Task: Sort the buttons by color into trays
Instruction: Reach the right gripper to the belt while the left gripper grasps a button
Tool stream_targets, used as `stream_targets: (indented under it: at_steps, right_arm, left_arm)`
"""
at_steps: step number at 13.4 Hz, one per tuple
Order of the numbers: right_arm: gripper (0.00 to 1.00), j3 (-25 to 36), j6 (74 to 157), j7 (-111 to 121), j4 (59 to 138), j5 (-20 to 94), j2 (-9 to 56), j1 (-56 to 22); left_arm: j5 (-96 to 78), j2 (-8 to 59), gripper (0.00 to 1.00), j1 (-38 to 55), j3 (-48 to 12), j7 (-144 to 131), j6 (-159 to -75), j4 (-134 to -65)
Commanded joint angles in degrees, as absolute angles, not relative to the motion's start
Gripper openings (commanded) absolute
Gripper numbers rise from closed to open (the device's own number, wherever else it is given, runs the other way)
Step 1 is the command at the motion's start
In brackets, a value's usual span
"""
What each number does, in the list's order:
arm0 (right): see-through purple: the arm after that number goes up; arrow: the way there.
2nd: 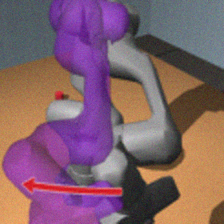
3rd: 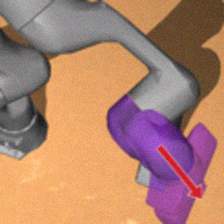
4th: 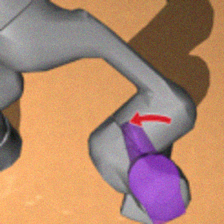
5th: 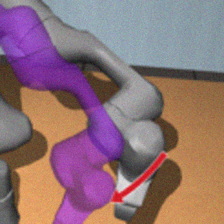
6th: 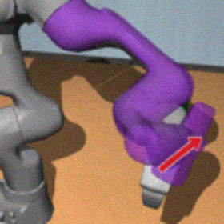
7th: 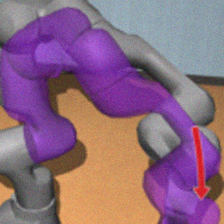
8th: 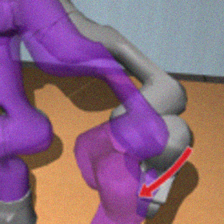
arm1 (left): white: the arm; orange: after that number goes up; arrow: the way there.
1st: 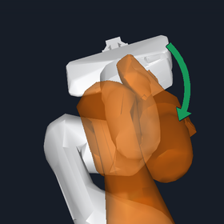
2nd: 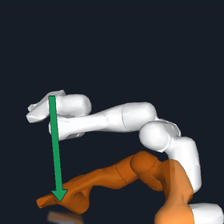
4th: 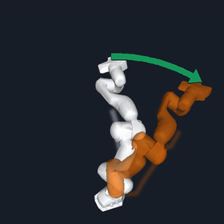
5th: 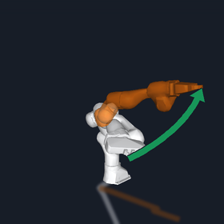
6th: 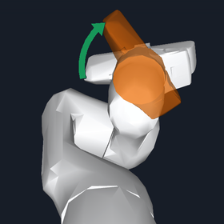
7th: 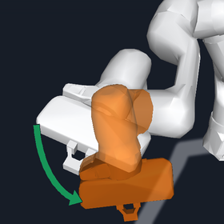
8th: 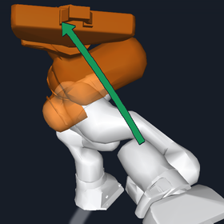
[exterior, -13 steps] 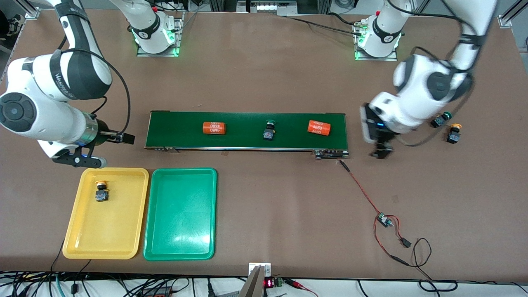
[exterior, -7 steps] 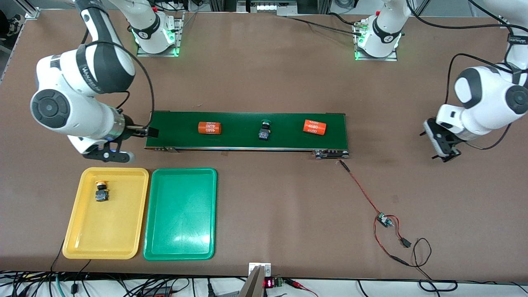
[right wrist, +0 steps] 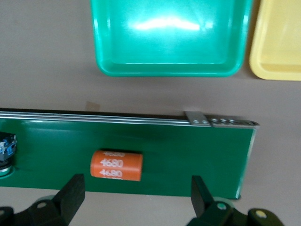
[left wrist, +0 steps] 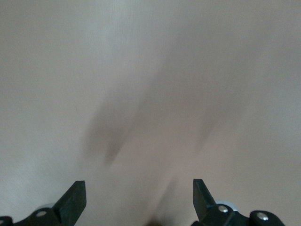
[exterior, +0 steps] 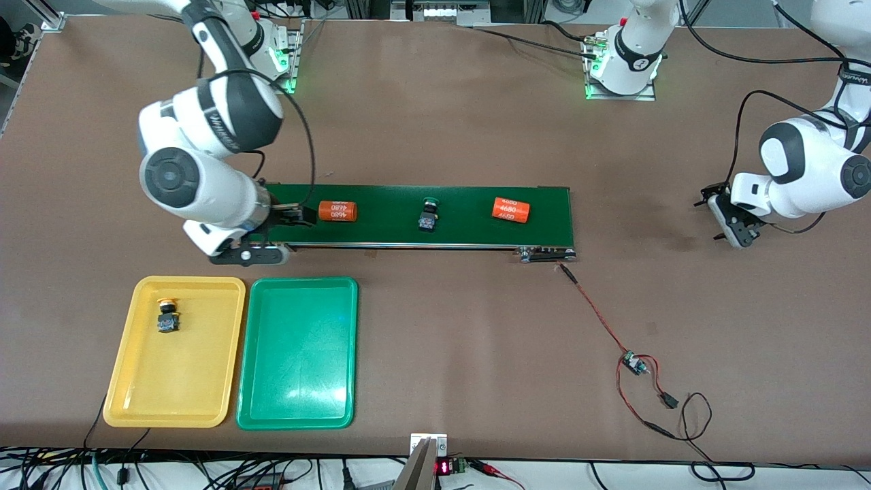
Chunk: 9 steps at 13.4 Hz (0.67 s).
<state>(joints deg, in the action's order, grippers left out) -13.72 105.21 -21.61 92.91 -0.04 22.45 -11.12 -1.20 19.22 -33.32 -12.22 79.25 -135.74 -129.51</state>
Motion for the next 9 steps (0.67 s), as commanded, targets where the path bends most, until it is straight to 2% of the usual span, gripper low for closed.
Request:
stream_targets:
  at_steps: [1, 6, 9]
  right_arm:
    - [1.0, -13.18, 107.05, -28.0, 92.81, -1.76, 24.51, -16.51]
    - [1.0, -13.27, 110.13, -33.75, 92.38, -3.17, 28.03, -19.78]
    - [1.0, -13.18, 109.52, -33.4, 92.72, -3.08, 27.6, -20.04]
  left_arm:
    - [-0.53, 20.65, 1.0, -37.61, -12.83, 81.81, -137.27, -129.03]
    - [-1.05, 20.74, 1.0, -39.73, -11.87, 80.86, -139.47, -122.71]
    - [-1.05, 23.02, 1.0, -40.77, -10.11, 77.1, -145.0, -122.26]
